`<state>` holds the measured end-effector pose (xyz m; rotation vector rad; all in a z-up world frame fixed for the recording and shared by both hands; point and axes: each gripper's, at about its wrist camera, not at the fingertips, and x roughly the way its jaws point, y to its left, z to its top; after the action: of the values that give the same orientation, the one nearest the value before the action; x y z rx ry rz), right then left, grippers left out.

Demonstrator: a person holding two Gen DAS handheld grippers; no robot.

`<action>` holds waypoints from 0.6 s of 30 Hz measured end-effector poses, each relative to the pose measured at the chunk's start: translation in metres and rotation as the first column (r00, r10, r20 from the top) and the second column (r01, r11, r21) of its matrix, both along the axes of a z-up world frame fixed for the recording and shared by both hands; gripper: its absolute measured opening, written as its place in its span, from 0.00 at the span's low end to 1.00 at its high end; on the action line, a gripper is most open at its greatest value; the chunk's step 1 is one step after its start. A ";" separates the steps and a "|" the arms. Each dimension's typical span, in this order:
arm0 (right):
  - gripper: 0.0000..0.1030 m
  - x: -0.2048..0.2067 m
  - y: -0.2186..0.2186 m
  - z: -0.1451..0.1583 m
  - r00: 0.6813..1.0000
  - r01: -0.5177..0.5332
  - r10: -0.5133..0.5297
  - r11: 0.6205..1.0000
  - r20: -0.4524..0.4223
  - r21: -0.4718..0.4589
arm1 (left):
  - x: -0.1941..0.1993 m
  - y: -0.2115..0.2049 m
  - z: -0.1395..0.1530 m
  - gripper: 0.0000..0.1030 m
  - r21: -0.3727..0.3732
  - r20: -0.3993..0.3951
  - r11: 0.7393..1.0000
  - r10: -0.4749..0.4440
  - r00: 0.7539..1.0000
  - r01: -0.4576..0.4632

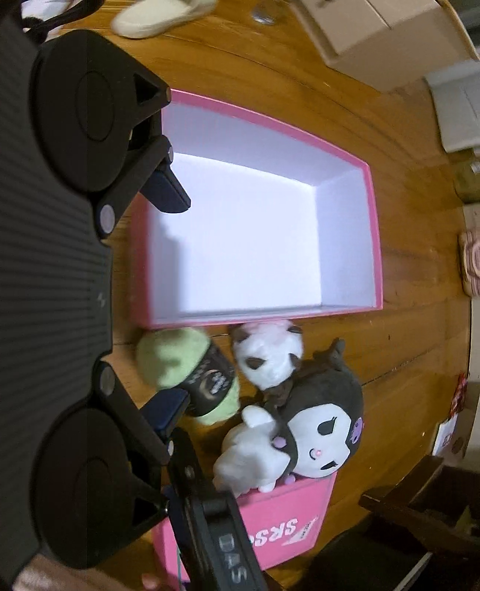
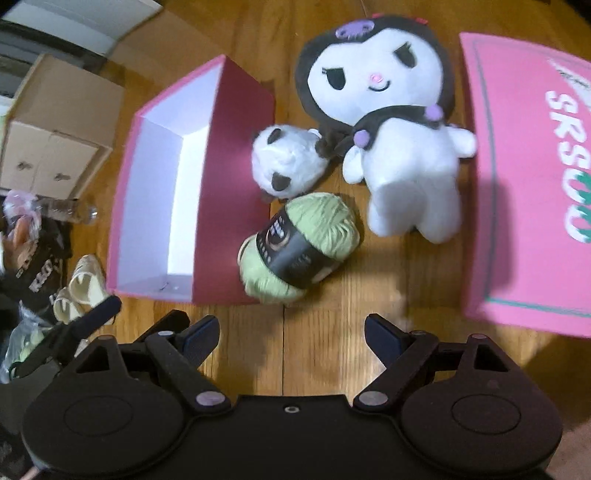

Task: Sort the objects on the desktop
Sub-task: 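Close the right tool on the green yarn skein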

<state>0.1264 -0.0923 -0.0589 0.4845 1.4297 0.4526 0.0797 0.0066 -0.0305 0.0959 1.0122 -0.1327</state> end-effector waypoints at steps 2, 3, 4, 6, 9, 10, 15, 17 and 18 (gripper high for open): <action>0.87 0.012 0.006 -0.012 0.998 0.022 -0.022 1.000 -0.051 -0.001 | 0.010 -0.003 -0.006 1.00 -0.001 0.001 1.000 -0.021 1.000 0.021; 0.87 0.016 0.007 -0.019 0.996 0.039 -0.038 0.999 -0.079 0.003 | 0.014 -0.002 -0.010 1.00 -0.013 -0.003 1.000 -0.019 1.000 0.019; 0.87 0.019 0.007 -0.024 0.994 0.055 -0.054 0.998 -0.094 0.007 | 0.017 0.000 -0.014 1.00 -0.027 -0.008 1.000 -0.016 1.000 0.016; 0.87 0.025 0.009 -0.032 0.991 0.087 -0.085 0.996 -0.104 0.013 | 0.022 0.002 -0.022 1.00 -0.052 -0.014 0.999 -0.013 1.000 0.012; 0.87 0.030 0.011 -0.041 0.986 0.125 -0.121 0.992 -0.112 0.032 | 0.028 -0.007 -0.030 1.00 -0.016 0.003 0.998 -0.068 0.998 0.068; 0.87 0.032 0.014 -0.045 0.985 0.126 -0.119 0.991 -0.121 0.046 | 0.030 -0.010 -0.033 1.00 0.001 0.013 0.996 -0.091 0.996 0.091; 0.87 0.032 0.016 -0.065 0.974 0.160 -0.142 0.982 -0.174 0.097 | 0.036 -0.012 -0.039 1.00 -0.001 0.031 0.994 -0.112 0.993 0.112; 0.87 0.032 0.013 -0.073 0.963 0.200 -0.171 0.972 -0.208 0.125 | 0.040 -0.012 -0.042 1.00 -0.008 0.027 0.993 -0.115 0.993 0.115; 0.86 0.032 0.011 -0.074 0.960 0.211 -0.180 0.969 -0.213 0.130 | 0.041 -0.012 -0.043 1.00 -0.018 0.027 0.993 -0.115 0.993 0.115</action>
<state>0.1587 -0.0813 -0.1324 0.8061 1.5281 0.3610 0.1209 -0.0050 -0.0739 0.1383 0.9796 -0.2459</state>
